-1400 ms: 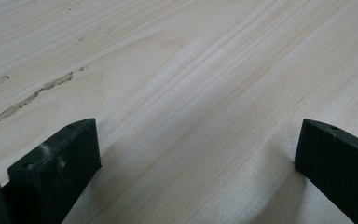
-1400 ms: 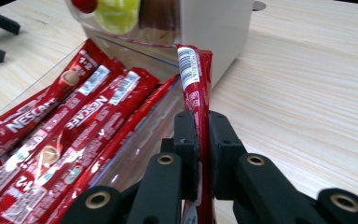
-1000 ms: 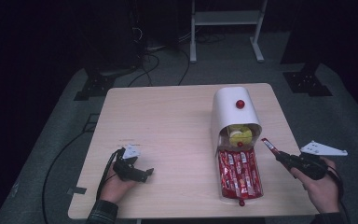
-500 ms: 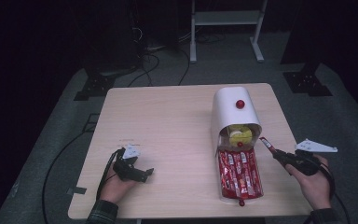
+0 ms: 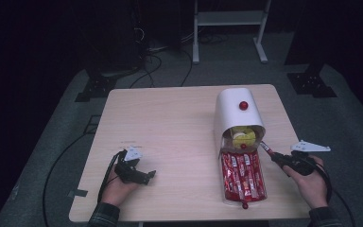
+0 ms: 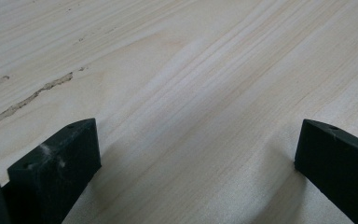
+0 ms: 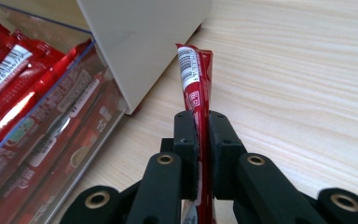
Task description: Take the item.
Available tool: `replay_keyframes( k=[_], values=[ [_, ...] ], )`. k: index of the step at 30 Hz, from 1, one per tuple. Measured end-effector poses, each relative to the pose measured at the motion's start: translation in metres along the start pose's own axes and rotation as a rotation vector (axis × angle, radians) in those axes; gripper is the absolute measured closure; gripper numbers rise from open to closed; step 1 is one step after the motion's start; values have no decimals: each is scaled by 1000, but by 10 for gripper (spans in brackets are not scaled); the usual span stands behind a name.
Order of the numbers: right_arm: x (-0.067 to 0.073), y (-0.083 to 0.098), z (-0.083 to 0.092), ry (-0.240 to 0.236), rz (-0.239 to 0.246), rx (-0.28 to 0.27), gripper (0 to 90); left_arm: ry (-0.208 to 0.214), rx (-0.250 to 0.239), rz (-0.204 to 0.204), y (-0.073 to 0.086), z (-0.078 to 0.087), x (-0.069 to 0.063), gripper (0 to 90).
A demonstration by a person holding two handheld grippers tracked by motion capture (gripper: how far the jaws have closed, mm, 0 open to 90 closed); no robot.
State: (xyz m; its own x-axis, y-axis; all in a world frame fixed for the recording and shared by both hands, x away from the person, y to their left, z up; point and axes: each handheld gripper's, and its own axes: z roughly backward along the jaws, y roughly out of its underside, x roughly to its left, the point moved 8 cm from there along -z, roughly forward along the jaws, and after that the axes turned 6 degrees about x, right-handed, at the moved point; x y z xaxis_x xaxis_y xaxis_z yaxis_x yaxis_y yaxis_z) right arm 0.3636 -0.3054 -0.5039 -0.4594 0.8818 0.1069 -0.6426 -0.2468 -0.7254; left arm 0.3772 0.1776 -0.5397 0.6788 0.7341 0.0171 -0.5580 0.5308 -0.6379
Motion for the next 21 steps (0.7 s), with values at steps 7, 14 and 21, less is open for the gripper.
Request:
replay_keyframes(
  k=[7,14,21],
  values=[
    [4,7,-10,-7,12,43,824,1,0,2,0,0,0,0],
    [7,13,-16,-9,28,75,823,0,0,2,0,0,0,0],
    [9,15,-19,-6,41,94,817,0,0,0,0,0,0,0]
  ],
)
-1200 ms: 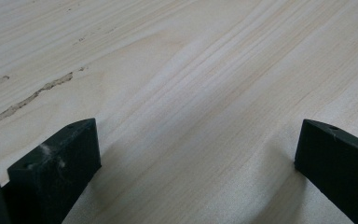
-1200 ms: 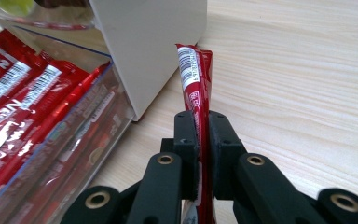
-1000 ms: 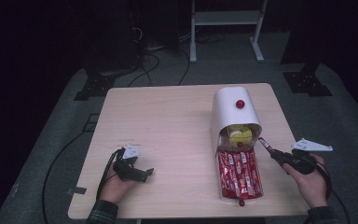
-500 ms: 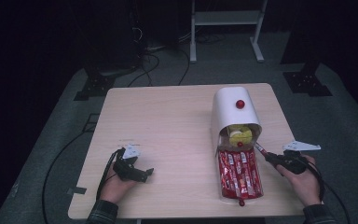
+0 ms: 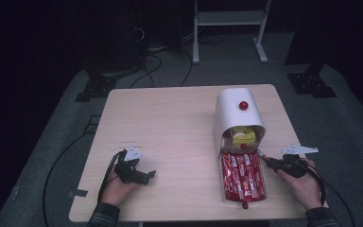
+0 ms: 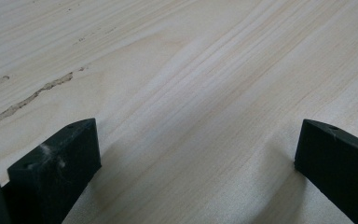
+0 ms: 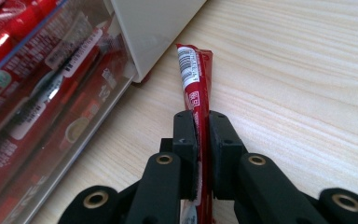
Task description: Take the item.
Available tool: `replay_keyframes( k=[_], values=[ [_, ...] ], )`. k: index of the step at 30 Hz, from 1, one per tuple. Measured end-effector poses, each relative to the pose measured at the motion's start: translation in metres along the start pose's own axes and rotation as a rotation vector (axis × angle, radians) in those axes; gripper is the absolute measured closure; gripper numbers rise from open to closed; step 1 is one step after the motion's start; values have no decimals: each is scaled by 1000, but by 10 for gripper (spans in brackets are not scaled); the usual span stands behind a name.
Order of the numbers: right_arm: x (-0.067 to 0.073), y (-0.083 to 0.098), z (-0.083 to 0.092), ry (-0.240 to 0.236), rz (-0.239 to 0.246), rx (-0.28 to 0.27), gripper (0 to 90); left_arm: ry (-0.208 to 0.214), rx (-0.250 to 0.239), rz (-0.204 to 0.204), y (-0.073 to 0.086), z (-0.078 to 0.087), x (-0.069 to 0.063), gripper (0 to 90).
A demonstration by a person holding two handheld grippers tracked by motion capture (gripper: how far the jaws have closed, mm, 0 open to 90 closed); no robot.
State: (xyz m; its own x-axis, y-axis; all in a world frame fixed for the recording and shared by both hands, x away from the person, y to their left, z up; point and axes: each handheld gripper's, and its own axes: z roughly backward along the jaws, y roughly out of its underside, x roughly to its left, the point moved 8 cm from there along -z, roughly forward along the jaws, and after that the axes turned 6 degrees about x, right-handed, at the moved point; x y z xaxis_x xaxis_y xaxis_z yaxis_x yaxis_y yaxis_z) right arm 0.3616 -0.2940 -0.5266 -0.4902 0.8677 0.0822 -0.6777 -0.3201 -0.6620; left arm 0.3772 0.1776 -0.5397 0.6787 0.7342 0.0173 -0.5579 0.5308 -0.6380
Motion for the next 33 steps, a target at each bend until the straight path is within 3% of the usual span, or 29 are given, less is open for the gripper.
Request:
replay_keyframes(
  k=[6,14,19,24,28,33],
  values=[
    [0,2,-2,0,6,17,797,0,0,2,0,0,0,0],
    [2,2,-2,-7,18,11,632,0,0,-1,0,0,0,0],
    [2,-1,0,-16,5,-19,479,1,0,3,0,0,0,0],
    [-2,-6,7,-16,-25,-84,373,0,0,2,0,0,0,0],
    [-10,-10,15,22,-38,-131,304,0,0,0,0,0,0,0],
    [-31,-8,24,82,-73,-159,284,0,0,0,0,0,0,0]
  ],
)
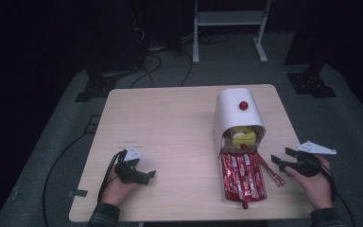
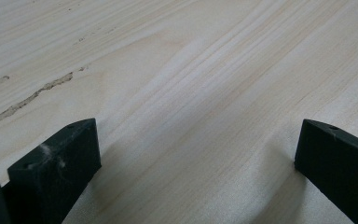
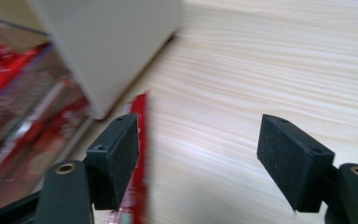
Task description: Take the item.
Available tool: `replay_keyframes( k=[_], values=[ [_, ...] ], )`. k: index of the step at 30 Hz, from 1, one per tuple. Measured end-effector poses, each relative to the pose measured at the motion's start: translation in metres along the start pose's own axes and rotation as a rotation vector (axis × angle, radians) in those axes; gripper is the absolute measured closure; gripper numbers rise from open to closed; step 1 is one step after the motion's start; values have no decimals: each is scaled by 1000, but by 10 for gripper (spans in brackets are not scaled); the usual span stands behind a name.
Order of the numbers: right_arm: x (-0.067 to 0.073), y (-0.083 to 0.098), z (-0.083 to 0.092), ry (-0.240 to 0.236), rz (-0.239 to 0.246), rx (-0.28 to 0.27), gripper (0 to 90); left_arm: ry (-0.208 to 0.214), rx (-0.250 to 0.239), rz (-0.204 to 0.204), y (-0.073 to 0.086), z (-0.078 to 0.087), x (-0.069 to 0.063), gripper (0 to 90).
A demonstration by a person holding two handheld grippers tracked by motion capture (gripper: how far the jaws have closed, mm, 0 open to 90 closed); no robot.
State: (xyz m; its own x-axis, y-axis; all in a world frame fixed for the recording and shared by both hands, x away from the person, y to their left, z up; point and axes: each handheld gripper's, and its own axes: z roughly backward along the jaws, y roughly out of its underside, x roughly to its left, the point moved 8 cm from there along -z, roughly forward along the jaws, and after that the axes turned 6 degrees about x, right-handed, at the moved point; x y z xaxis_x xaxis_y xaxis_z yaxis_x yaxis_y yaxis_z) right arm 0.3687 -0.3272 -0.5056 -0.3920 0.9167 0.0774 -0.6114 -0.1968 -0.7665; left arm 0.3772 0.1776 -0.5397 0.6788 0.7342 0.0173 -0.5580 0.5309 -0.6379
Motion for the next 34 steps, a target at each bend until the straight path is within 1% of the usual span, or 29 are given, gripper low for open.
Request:
replay_keyframes(
  k=[2,4,8,12,16,18,21,28,34],
  values=[
    [-10,2,2,22,-13,-5,274,0,0,-1,0,0,0,0],
    [-19,4,3,50,-19,3,274,0,0,0,0,0,0,0],
    [-30,9,4,77,-27,22,270,0,0,2,0,0,0,0],
    [-38,13,4,94,-34,33,254,0,0,0,0,0,0,0],
    [-42,17,2,108,-44,50,237,0,0,0,0,0,0,0],
    [-44,20,0,119,-35,75,226,0,0,0,0,0,0,0],
    [-44,23,-2,119,-42,95,212,0,0,0,0,0,0,0],
    [-46,29,-6,125,-37,132,198,0,0,0,0,0,0,0],
    [-46,31,-8,122,-36,146,201,0,0,0,0,0,0,0]
  ],
)
